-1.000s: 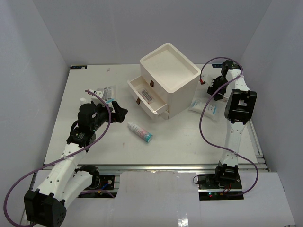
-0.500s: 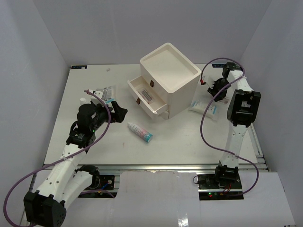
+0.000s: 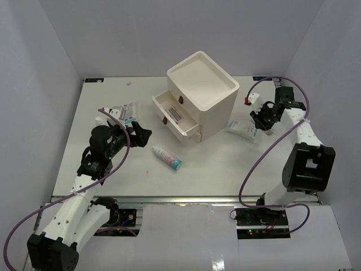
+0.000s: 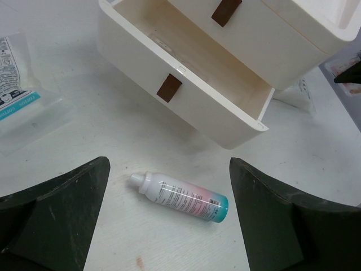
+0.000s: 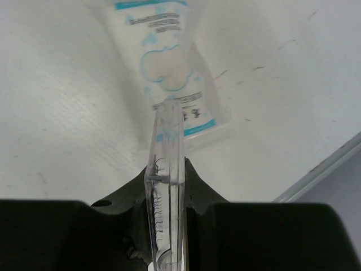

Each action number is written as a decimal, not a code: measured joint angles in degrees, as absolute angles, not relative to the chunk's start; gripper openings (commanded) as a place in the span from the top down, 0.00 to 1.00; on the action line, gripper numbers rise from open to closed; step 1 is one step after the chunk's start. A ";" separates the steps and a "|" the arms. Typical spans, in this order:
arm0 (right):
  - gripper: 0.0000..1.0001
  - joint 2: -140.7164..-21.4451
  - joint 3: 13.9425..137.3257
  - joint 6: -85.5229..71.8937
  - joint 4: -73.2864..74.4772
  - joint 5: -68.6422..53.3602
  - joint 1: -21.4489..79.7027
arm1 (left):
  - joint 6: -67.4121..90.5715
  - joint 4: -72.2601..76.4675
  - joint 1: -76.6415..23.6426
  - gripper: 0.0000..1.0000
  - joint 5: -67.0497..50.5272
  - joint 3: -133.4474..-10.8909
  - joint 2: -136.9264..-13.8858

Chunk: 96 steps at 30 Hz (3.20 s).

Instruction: Organize the makeup

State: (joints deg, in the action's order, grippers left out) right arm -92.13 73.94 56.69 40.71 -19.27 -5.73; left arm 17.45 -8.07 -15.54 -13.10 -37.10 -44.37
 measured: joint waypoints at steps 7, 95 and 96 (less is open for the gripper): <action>0.92 -75.64 60.50 53.71 39.19 -22.55 -1.96 | 17.50 -8.02 -15.54 0.02 -13.52 -37.10 -44.07; 0.25 -90.52 93.68 16.31 22.77 -26.38 25.49 | 26.00 -2.66 -15.51 0.66 -24.53 -41.45 -72.60; 0.24 -92.00 94.39 16.17 23.10 -25.50 25.96 | 26.02 -2.34 -15.51 0.65 -23.98 -42.00 -73.58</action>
